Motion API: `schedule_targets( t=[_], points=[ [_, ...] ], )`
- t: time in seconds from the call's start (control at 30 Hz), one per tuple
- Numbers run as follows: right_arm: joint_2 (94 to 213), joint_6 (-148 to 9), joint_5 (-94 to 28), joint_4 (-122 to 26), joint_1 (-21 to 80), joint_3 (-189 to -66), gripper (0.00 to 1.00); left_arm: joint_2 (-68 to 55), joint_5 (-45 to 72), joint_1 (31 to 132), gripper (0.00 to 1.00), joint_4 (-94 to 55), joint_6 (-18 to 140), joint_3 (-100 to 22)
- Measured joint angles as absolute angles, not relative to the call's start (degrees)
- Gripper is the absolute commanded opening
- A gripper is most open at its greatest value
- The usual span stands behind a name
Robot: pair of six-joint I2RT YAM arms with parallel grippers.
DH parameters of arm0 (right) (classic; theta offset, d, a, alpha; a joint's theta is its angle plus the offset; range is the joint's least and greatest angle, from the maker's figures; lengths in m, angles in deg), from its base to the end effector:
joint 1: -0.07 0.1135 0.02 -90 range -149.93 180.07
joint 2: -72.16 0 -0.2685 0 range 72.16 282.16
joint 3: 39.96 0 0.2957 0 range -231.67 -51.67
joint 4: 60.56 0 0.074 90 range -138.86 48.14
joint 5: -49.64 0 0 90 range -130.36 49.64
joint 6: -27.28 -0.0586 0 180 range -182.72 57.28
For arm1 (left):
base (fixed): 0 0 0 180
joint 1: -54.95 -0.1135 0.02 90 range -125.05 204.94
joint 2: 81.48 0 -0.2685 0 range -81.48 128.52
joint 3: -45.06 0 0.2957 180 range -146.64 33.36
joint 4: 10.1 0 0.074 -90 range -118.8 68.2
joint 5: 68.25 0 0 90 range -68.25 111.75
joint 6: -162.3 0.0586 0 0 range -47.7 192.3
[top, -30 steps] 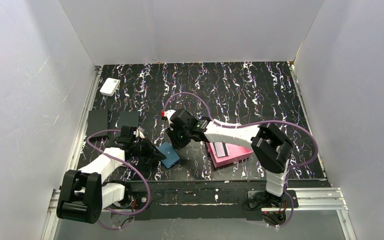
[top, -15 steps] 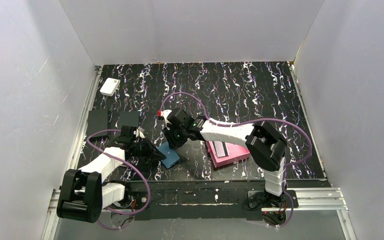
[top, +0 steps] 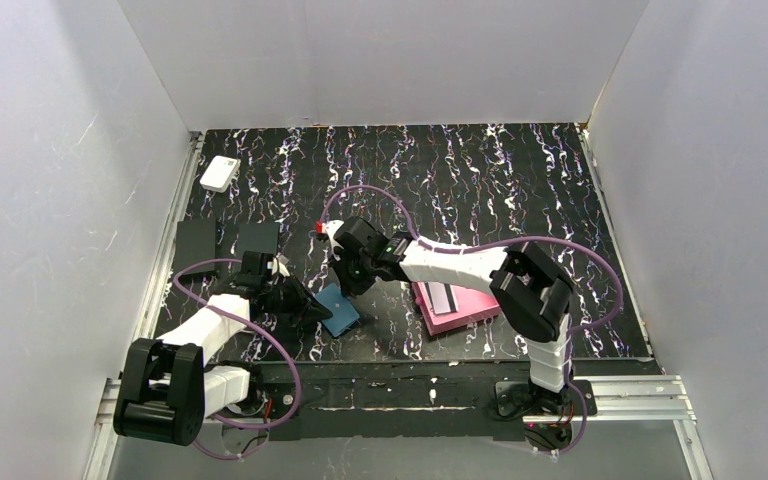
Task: Put the credit cards into the card holder
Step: Close the card holder at the center of the board.
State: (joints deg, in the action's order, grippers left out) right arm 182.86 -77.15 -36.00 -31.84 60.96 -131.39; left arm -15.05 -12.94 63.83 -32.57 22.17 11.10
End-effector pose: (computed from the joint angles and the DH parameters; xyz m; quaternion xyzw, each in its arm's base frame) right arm 0.2309 0.4239 0.1687 -0.3805 0.8519 0.2470 0.2619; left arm 0.2244 -0.0688 0.1008 -0.2366 0.8835 -0.3890 0.1102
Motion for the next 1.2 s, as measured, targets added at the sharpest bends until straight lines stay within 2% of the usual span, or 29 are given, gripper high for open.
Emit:
schedule_targets(
  t=[0.57,1.2],
  points=[
    [180.4,-77.6,-21.6,-41.0,57.6,-125.3,0.01,-15.0,-13.2,63.6,0.0,-33.1,22.1,11.1],
    [185.8,-80.8,-12.0,-47.9,55.5,-124.5,0.01,-15.2,-13.2,63.3,0.0,-33.6,22.1,11.1]
  ],
)
